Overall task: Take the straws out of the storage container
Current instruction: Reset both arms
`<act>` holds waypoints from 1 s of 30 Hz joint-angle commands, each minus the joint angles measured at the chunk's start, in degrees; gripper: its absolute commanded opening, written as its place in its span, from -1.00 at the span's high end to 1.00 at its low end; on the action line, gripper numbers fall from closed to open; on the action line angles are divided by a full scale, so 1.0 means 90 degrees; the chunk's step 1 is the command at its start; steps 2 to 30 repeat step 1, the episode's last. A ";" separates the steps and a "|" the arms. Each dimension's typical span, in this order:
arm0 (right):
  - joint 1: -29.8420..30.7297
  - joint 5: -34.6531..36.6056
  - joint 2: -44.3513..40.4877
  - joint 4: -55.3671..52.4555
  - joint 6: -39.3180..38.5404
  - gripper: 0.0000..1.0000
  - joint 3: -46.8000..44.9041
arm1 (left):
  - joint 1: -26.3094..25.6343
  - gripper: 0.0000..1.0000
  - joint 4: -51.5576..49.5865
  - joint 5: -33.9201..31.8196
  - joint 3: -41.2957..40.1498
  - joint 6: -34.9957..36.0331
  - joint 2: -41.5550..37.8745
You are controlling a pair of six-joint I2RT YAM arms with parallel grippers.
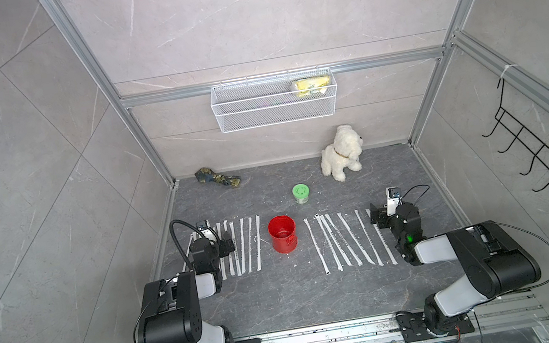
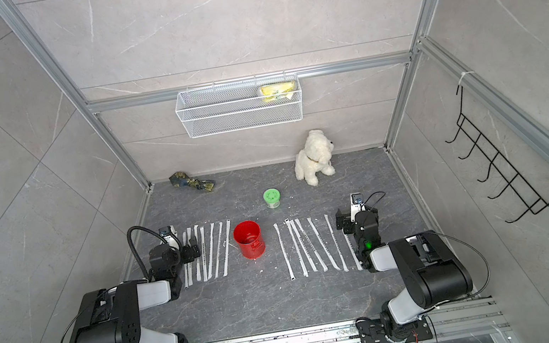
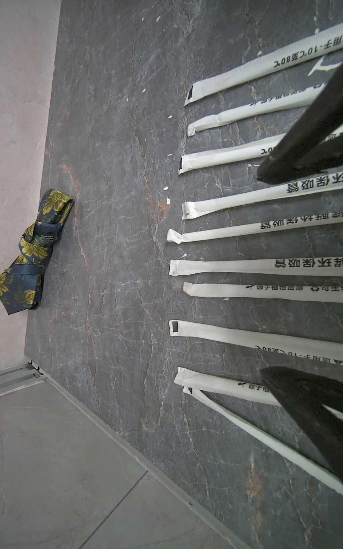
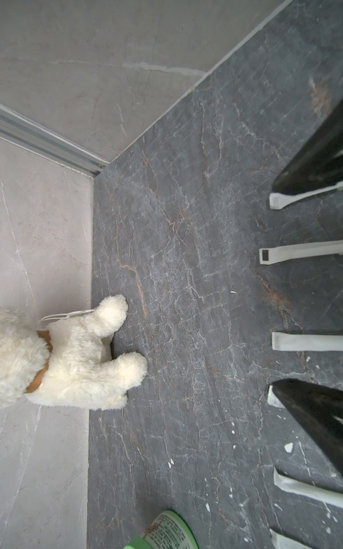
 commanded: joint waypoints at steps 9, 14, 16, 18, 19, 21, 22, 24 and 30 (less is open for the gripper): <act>-0.0012 -0.0070 0.0053 0.0192 0.0066 -1.00 0.0032 | 0.0011 -1.00 0.0235 0.0068 0.0118 0.0158 -0.0010; -0.0012 -0.0070 0.0053 0.0192 0.0066 -1.00 0.0032 | 0.0011 -1.00 0.0235 0.0068 0.0118 0.0158 -0.0010; -0.0012 -0.0070 0.0053 0.0192 0.0066 -1.00 0.0032 | 0.0011 -1.00 0.0235 0.0068 0.0118 0.0158 -0.0010; -0.0012 -0.0070 0.0053 0.0192 0.0066 -1.00 0.0032 | 0.0011 -1.00 0.0235 0.0068 0.0118 0.0158 -0.0010; -0.0012 -0.0070 0.0053 0.0192 0.0066 -1.00 0.0032 | 0.0011 -1.00 0.0235 0.0068 0.0118 0.0158 -0.0010; -0.0012 -0.0070 0.0053 0.0192 0.0066 -1.00 0.0032 | 0.0011 -1.00 0.0235 0.0068 0.0118 0.0158 -0.0010; -0.0012 -0.0070 0.0053 0.0192 0.0066 -1.00 0.0032 | 0.0011 -1.00 0.0235 0.0068 0.0118 0.0158 -0.0010; -0.0012 -0.0070 0.0053 0.0192 0.0066 -1.00 0.0032 | 0.0011 -1.00 0.0235 0.0068 0.0118 0.0158 -0.0010; -0.0012 -0.0070 0.0053 0.0192 0.0066 -1.00 0.0032 | 0.0011 -1.00 0.0235 0.0068 0.0118 0.0158 -0.0010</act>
